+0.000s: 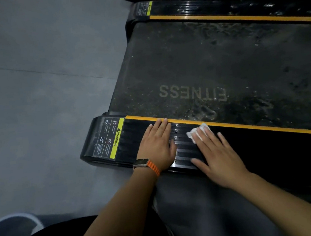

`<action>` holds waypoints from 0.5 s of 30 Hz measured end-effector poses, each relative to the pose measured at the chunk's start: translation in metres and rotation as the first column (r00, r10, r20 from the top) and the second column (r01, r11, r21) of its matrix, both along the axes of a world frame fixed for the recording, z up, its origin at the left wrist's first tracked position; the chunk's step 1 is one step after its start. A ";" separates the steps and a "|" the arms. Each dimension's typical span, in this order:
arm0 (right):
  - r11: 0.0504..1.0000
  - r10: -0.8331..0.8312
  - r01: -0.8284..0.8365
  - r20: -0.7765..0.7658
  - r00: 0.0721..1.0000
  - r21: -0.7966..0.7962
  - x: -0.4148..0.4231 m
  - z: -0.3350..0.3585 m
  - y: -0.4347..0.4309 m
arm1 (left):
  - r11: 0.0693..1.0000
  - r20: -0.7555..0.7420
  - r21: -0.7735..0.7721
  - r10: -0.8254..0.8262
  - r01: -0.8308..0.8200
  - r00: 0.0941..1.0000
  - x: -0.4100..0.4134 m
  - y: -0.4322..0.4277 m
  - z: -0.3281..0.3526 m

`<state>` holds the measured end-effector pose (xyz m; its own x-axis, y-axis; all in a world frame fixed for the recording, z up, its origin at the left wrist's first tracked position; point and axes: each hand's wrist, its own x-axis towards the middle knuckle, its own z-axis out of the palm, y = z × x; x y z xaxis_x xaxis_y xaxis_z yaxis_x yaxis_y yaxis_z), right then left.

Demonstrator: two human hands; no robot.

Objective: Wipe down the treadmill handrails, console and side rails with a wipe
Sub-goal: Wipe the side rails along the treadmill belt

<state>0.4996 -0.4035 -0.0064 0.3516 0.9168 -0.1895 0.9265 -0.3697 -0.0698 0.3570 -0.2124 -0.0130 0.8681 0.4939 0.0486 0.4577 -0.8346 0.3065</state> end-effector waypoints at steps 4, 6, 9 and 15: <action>0.995 -0.093 0.093 -0.009 0.996 -0.020 0.003 0.005 -0.013 | 1.000 -0.002 -0.025 -0.012 0.012 1.000 -0.002 0.003 -0.003; 0.995 -0.100 0.099 -0.034 0.994 -0.020 -0.005 0.004 0.010 | 0.999 -0.013 -0.035 -0.028 0.027 1.000 -0.003 0.005 -0.004; 0.998 -0.057 0.054 -0.067 0.996 -0.036 -0.016 0.003 0.050 | 0.996 -0.017 -0.054 -0.077 0.076 0.997 -0.005 0.011 -0.002; 0.995 -0.080 0.078 -0.020 0.997 -0.059 -0.005 0.011 0.026 | 0.996 -0.034 -0.040 -0.078 0.077 0.996 -0.042 0.063 -0.002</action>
